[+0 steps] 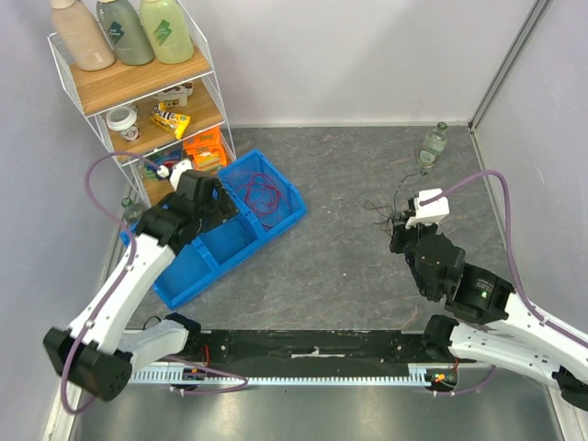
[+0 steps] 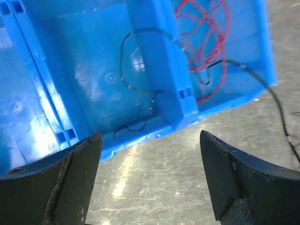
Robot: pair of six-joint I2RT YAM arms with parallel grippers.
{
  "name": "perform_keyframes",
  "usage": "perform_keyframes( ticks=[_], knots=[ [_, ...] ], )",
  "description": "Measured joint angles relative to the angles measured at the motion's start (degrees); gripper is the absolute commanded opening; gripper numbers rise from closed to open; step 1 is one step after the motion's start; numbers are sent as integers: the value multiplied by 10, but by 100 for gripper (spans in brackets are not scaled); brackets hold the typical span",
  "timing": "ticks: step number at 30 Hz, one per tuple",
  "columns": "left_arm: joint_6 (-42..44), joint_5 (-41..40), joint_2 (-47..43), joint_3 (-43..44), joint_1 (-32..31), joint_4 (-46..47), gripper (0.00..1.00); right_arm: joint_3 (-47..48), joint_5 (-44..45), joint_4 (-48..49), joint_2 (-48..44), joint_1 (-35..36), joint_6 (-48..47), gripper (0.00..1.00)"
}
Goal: Untangle the cables
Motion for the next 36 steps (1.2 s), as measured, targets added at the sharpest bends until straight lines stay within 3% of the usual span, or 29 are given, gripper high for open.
perform_keyframes(
  ticks=[3, 6, 11, 14, 16, 20, 23, 26, 31, 36],
  knots=[
    [0, 36, 54, 10, 20, -34, 82, 0, -22, 9, 11, 0, 0, 0],
    [6, 66, 47, -5, 27, -54, 81, 3, -60, 17, 52, 0, 3, 0],
    [31, 110, -12, -18, 28, -52, 77, 40, -135, 7, 226, -6, 31, 0],
    [45, 130, -44, -19, 28, -50, 76, 53, -187, -15, 320, -49, 44, 0],
    [51, 135, -58, -19, 28, -50, 76, 53, -223, -37, 358, -96, 49, 13],
    [61, 141, -72, -21, 28, -51, 76, 52, -265, -69, 383, -161, 55, 56],
    [66, 149, -81, -24, 28, -52, 76, 59, -293, -85, 384, -163, 46, 68],
    [69, 151, -91, -26, 28, -54, 76, 88, -340, -77, 393, -158, 22, 74],
    [79, 158, -104, -26, 28, -57, 76, 122, -472, 70, 417, -144, -17, 73],
    [87, 160, -109, -26, 28, -67, 76, 121, -589, 341, 501, -92, -39, 63]
  ],
)
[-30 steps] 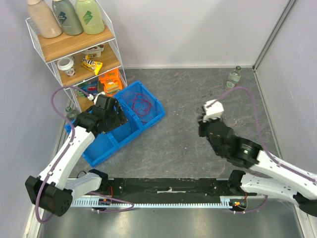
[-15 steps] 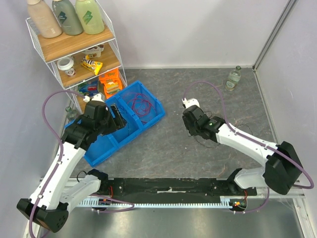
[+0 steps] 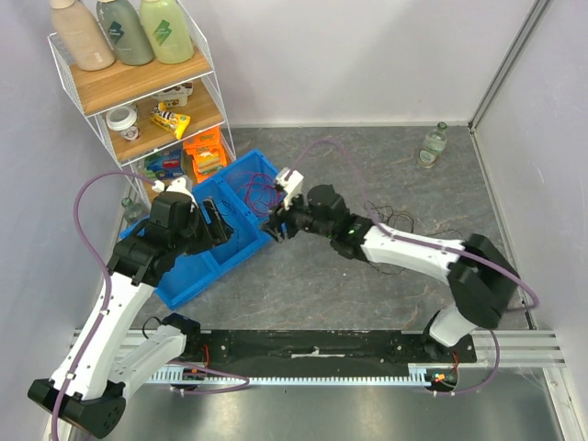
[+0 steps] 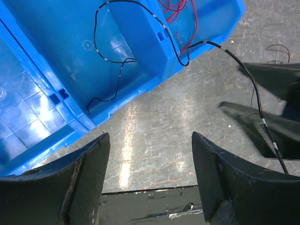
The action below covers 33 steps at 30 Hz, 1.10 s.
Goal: Untangle the cables
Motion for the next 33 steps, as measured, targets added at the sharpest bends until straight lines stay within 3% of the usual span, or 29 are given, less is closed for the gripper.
perform_keyframes(
  ticks=[6, 14, 16, 20, 21, 22, 33],
  knots=[
    [4, 2, -1, 0, 0, -10, 76, 0, -50, 182, 103, 52, -21, 66],
    [7, 4, -1, 0, 0, -19, 76, 35, -18, 296, 168, 64, -29, 63],
    [7, 5, -2, 0, 0, -24, 76, 52, -6, 310, 180, 63, -29, 54],
    [7, 11, -7, -1, 0, -29, 76, 99, 1, 313, 200, 62, -35, 17],
    [7, 14, -9, -3, 0, -30, 76, 113, 3, 314, 205, 61, -36, 3],
    [7, 16, -10, -6, 0, -31, 77, 124, 3, 313, 209, 61, -37, 0],
    [-31, 50, -27, -77, 0, -62, 79, 207, 56, 279, 216, 32, 28, 0]
  ],
)
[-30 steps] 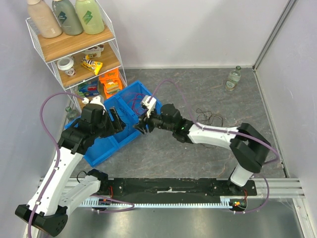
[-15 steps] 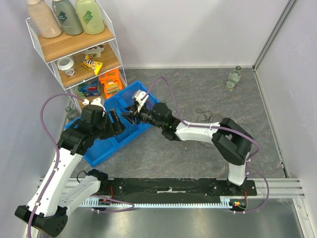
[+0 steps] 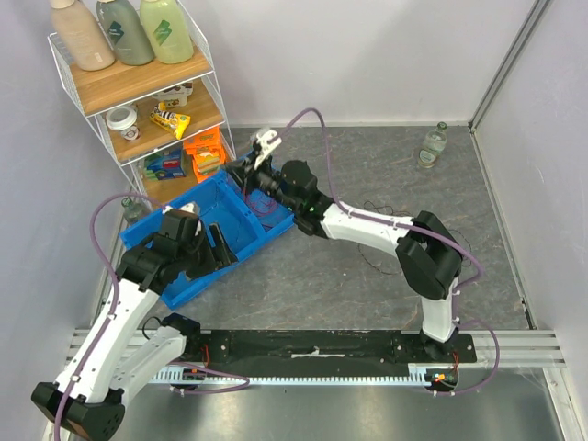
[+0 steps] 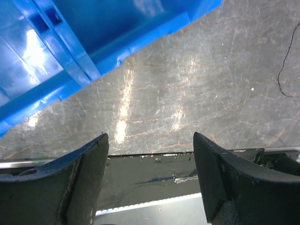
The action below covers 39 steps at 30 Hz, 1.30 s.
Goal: Untangle the cables
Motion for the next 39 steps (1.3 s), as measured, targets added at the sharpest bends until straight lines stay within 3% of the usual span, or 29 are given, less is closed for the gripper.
perform_keyframes(
  ticks=[5, 11, 15, 19, 25, 30, 39],
  knots=[
    [-11, 57, -44, -36, 0, -7, 81, 158, 9, -69, 56, -28, 73, 0],
    [26, 261, -127, -82, 0, 20, 86, 325, -2, -171, 154, -43, 144, 0],
    [49, 314, -218, -63, 0, 52, 92, 330, -28, -210, 181, -42, 161, 0],
    [83, 330, -308, 12, 0, 108, 93, 318, -38, -238, 188, -39, 164, 0],
    [124, 400, -346, 91, 0, 176, 93, 316, -30, -256, 188, -39, 156, 0],
    [139, 394, -346, 123, 0, 177, 93, 321, -30, -269, 189, -38, 151, 0],
    [188, 243, -348, 184, 0, 218, 93, 255, -6, -301, 158, -2, 100, 0]
  ],
)
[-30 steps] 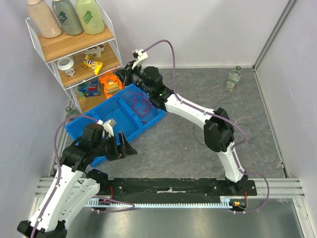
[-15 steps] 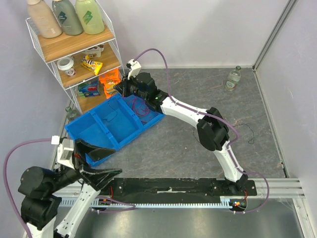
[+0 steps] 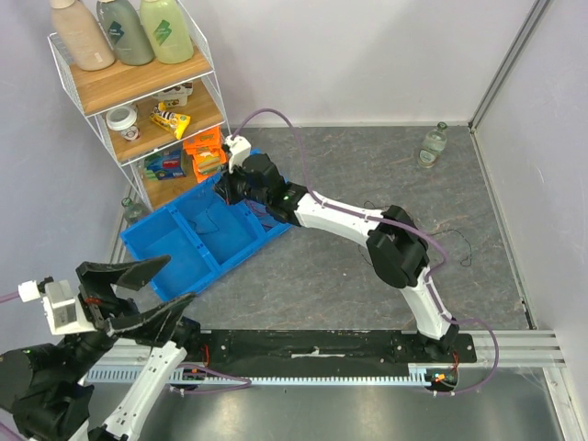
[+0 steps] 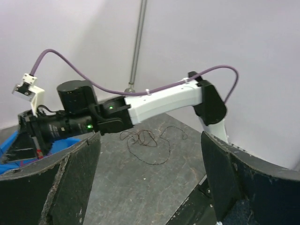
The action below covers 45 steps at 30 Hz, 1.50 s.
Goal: Untangle the cables
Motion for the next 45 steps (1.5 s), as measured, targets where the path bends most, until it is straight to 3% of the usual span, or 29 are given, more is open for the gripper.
perform_keyframes(
  ticks=[11, 19, 27, 30, 37, 43, 45],
  knots=[
    [2, -26, 2, -70, 0, 18, 93, -40, 112, -112, -42, 27, -18, 2],
    [1, -27, 3, -81, 0, 19, 93, 75, 142, -192, 34, 51, -5, 17],
    [-3, -27, 3, -82, 0, 19, 93, 97, 126, -231, 58, 62, 2, 45],
    [-7, -27, 3, -90, 0, 19, 93, 48, 129, -240, 28, 60, -11, 58],
    [-17, -24, 12, -134, 0, 23, 93, -189, 138, -248, -176, 40, -33, 67],
    [-19, -11, 49, -169, 0, 44, 94, -422, 207, -254, -405, -80, -16, 96],
    [-21, -2, 63, -183, 0, 63, 93, -489, 259, -278, -469, -128, 11, 98]
  ],
)
